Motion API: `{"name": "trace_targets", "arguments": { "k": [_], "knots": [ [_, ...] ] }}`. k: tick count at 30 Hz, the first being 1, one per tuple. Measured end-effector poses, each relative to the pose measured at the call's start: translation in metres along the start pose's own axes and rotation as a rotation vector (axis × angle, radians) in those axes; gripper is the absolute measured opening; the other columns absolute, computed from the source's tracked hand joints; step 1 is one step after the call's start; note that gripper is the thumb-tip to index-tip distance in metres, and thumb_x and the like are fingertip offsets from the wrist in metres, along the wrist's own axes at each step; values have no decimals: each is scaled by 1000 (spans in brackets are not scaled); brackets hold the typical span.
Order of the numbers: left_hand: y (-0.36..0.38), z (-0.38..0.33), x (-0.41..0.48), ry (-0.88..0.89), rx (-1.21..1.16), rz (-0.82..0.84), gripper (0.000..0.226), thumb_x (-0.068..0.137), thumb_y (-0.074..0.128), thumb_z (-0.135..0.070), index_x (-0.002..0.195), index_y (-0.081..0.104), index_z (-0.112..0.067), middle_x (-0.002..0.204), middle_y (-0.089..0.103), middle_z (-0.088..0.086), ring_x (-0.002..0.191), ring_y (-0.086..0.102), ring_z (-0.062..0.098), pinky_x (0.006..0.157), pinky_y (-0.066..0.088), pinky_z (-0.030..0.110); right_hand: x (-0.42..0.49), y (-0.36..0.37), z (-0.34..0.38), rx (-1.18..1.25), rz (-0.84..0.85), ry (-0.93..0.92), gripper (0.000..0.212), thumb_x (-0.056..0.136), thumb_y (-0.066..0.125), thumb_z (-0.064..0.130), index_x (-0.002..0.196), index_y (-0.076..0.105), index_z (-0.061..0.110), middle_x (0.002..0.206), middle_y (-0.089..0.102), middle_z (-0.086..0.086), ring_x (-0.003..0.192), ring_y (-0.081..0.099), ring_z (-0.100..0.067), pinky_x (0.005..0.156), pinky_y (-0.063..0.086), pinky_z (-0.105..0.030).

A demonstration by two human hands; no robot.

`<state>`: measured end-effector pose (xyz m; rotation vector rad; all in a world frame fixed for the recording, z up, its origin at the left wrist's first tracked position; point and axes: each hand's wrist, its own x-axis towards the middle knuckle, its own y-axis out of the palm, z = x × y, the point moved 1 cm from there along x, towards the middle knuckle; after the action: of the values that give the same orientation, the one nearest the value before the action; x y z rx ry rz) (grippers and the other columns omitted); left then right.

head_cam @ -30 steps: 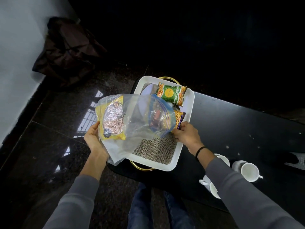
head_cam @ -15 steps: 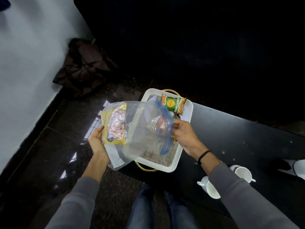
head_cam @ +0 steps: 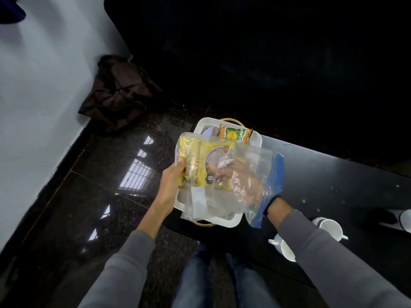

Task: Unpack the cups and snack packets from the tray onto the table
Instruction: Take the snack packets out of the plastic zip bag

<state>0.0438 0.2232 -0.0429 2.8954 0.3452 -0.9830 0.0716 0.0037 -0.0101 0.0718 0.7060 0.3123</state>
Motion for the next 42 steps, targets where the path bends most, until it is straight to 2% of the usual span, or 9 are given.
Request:
{"name": "trace_targets", "arguments": {
  "k": [5,7,10,14,18,23,29,34,42],
  "knots": [
    [11,-2,0,-104,-35,-125,38,103,45,-36,101,76,-13,108,76,18,99,74,33,91,57,49,-1,-12,-5,-244,-108,-15,40,100,44,-11,138,42,-22,136,51,-40,128,54,-44,103,49,-39],
    [11,-1,2,-131,34,-252,47,100,45,-50,105,75,-14,106,77,14,98,73,32,89,58,47,-14,-24,-13,-157,-165,108,41,102,36,-11,143,38,-18,147,42,-38,138,41,-48,87,51,-26],
    [17,-1,0,-181,108,-121,77,74,62,-77,116,71,-13,110,75,11,103,71,30,91,56,50,-36,-37,-15,-25,-214,174,41,103,34,-10,144,38,-14,146,45,-34,119,56,-41,75,47,-21],
    [20,13,2,-243,99,167,56,69,89,-41,113,75,-9,108,77,13,102,74,31,91,58,51,-26,-46,-25,31,-245,182,39,104,39,-4,141,43,-13,114,63,-17,74,53,-11,51,51,-9],
    [15,24,16,-249,-93,78,11,91,73,-16,93,82,-10,100,79,11,88,76,25,85,60,45,-5,-42,-21,62,-302,114,19,103,48,6,104,67,6,87,68,3,69,66,-9,51,55,-15],
    [10,30,26,-234,-118,-182,13,97,60,-7,96,73,-8,88,75,6,79,73,22,64,59,35,-2,-51,-34,107,-445,-13,5,84,72,12,87,76,14,78,81,3,70,77,-11,55,57,-20],
    [6,27,26,-220,-254,-289,39,91,62,-37,114,72,-7,104,77,12,99,72,34,86,60,50,-10,-60,-49,110,-566,-18,10,79,72,24,85,75,17,78,81,6,72,78,-13,63,60,-26],
    [2,25,30,-207,-241,-328,37,96,56,-27,120,68,-2,113,73,19,104,70,37,96,54,57,-10,-59,-61,-237,-626,-25,20,77,67,43,79,73,25,70,76,11,64,71,2,65,55,-24],
    [-11,26,26,-239,-421,-451,25,88,43,-1,87,67,-11,74,72,2,59,69,18,57,58,28,-2,-42,-83,-336,-453,40,9,83,70,38,77,71,31,75,76,17,75,72,-3,69,54,-25]
  ]
}}
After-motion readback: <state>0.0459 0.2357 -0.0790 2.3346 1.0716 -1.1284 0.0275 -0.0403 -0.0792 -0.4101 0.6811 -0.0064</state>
